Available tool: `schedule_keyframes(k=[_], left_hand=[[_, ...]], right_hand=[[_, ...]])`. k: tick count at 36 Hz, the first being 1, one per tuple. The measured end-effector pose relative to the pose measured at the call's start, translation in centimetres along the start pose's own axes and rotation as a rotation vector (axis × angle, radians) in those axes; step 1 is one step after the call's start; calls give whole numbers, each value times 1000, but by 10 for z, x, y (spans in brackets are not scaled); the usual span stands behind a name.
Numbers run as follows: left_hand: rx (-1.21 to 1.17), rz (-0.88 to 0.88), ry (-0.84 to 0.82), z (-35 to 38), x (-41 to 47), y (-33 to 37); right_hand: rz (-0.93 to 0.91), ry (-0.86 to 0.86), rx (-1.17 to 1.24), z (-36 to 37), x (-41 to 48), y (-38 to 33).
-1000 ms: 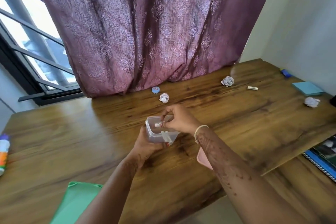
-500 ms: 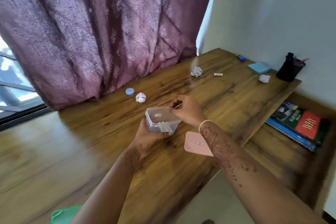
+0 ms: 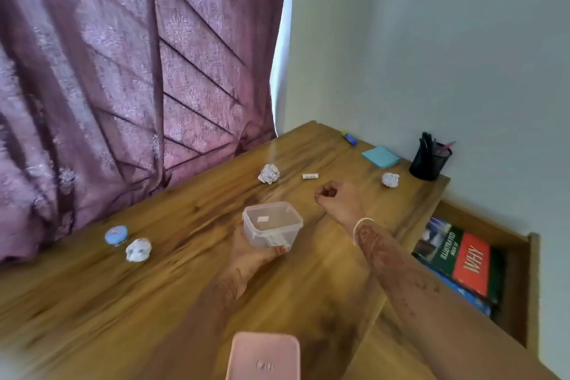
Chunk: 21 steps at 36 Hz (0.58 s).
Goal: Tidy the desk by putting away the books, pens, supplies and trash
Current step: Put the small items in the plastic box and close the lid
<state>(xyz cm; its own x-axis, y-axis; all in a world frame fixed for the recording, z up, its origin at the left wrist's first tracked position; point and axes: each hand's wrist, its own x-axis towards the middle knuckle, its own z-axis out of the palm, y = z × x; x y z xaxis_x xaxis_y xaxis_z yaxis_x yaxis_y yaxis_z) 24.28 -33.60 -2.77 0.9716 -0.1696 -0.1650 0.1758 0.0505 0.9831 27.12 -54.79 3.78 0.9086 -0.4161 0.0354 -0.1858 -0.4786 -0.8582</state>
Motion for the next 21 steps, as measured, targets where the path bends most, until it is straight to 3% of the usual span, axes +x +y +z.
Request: schedule_keyframes(k=[10, 15, 21], left_hand=[[48, 0, -18, 33, 66, -5], [68, 22, -4, 38, 78, -8], [58, 18, 11, 39, 76, -5]], right_hand=[[8, -273, -313, -6, 112, 43], [-161, -359, -627, 8, 142, 47], [-246, -418, -759, 29, 165, 59]])
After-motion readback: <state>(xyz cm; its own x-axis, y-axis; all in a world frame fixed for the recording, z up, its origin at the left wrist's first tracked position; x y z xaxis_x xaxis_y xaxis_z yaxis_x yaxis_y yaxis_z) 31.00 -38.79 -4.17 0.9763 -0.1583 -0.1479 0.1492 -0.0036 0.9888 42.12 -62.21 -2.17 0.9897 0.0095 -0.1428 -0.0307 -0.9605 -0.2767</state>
